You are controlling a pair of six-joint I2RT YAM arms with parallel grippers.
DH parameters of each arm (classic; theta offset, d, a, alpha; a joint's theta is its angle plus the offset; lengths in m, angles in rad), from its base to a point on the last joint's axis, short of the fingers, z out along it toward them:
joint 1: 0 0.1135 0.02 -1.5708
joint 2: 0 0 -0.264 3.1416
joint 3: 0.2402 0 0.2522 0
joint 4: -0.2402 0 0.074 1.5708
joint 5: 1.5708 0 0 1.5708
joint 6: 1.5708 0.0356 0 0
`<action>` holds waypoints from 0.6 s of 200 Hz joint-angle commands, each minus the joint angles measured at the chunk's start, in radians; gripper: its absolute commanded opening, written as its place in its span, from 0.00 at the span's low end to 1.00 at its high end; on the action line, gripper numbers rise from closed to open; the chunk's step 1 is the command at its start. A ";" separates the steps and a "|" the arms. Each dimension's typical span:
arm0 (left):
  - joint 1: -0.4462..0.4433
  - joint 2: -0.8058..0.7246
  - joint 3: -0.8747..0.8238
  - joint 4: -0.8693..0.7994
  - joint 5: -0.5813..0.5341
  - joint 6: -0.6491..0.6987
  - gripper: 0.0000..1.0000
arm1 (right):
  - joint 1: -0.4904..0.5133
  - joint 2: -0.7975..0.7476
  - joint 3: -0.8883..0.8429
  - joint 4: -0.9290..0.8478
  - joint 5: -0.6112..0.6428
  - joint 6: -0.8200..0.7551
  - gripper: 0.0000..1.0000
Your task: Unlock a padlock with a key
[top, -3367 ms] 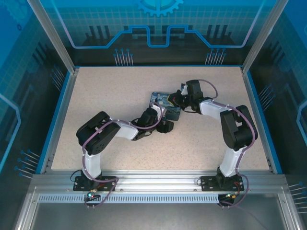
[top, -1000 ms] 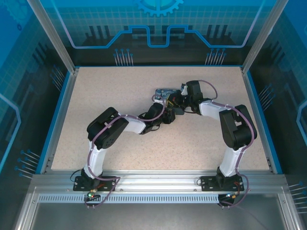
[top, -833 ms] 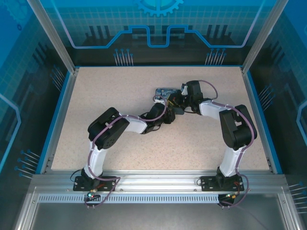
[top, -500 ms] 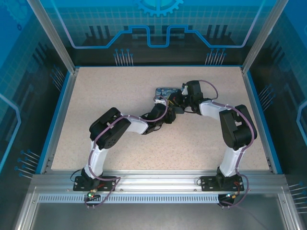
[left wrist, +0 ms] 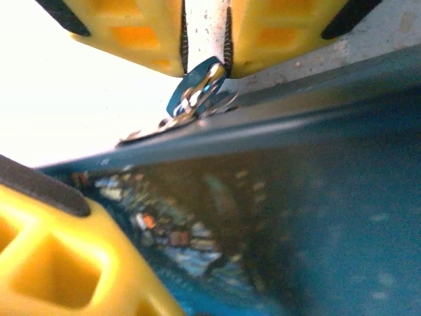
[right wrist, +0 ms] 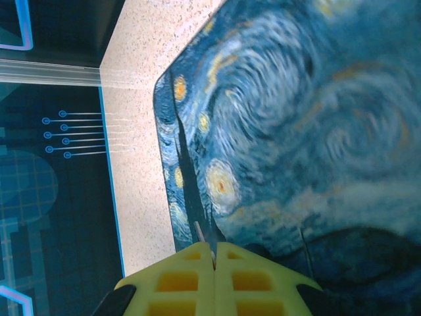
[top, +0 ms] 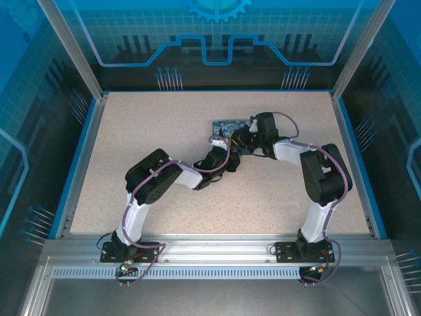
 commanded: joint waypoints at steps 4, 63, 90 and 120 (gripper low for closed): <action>-0.005 0.001 -0.023 0.063 -0.031 -0.027 0.19 | -0.016 0.011 -0.006 -0.007 -0.017 0.021 0.00; 0.010 -0.028 -0.072 0.086 -0.039 -0.040 0.13 | -0.067 -0.018 0.063 -0.032 -0.021 0.036 0.00; 0.017 -0.032 -0.086 0.092 -0.037 -0.041 0.13 | -0.091 -0.016 0.099 -0.038 -0.019 0.044 0.00; 0.022 -0.048 -0.103 0.092 -0.034 -0.031 0.25 | -0.108 0.015 0.157 -0.076 -0.008 0.027 0.00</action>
